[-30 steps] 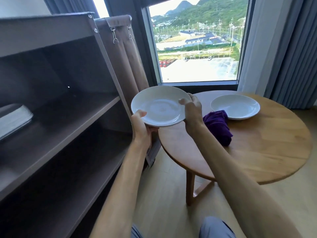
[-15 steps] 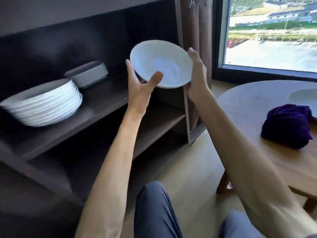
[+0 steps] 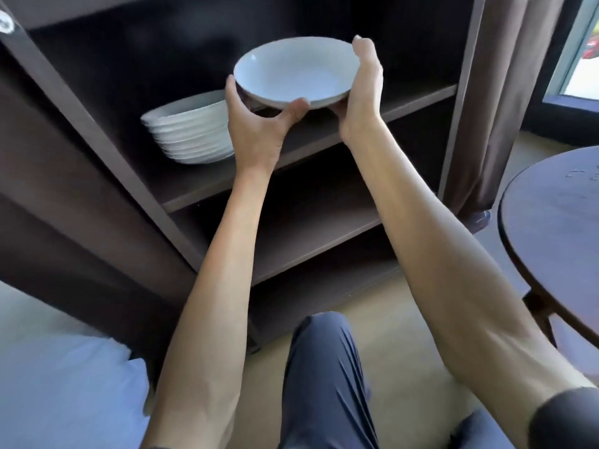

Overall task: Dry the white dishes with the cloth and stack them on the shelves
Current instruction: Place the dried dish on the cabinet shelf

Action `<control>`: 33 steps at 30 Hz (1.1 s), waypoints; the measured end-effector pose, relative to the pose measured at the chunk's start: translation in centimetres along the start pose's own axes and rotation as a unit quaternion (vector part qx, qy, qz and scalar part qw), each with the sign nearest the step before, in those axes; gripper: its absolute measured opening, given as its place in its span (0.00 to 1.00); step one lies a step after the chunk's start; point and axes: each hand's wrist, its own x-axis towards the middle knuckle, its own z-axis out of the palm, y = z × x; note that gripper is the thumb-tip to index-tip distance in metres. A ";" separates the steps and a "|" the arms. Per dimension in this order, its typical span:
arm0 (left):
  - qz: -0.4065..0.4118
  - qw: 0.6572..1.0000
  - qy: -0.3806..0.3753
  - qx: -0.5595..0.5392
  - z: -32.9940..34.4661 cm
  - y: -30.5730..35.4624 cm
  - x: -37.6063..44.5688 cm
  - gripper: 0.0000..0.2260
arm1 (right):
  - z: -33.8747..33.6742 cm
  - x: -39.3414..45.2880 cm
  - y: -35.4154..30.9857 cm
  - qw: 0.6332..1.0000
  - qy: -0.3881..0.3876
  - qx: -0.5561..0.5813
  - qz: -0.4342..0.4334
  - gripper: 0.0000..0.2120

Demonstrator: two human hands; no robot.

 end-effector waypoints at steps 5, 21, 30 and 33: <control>-0.013 0.997 0.058 0.046 -3.4 -0.4 0.4 0.51 | 3.0 0.8 1.9 0.998 -0.049 -0.047 -0.001 0.15; -0.056 0.977 0.165 0.126 -11.2 -3.5 5.5 0.60 | 12.5 4.3 8.2 0.974 -0.129 -0.185 -0.014 0.47; -0.100 0.970 0.180 0.130 -13.4 -6.7 8.3 0.55 | 14.6 5.8 11.3 0.965 -0.135 -0.225 -0.015 0.52; -0.114 0.969 0.188 0.116 -13.8 -7.4 8.2 0.54 | 15.2 6.1 11.8 0.957 -0.140 -0.251 -0.028 0.51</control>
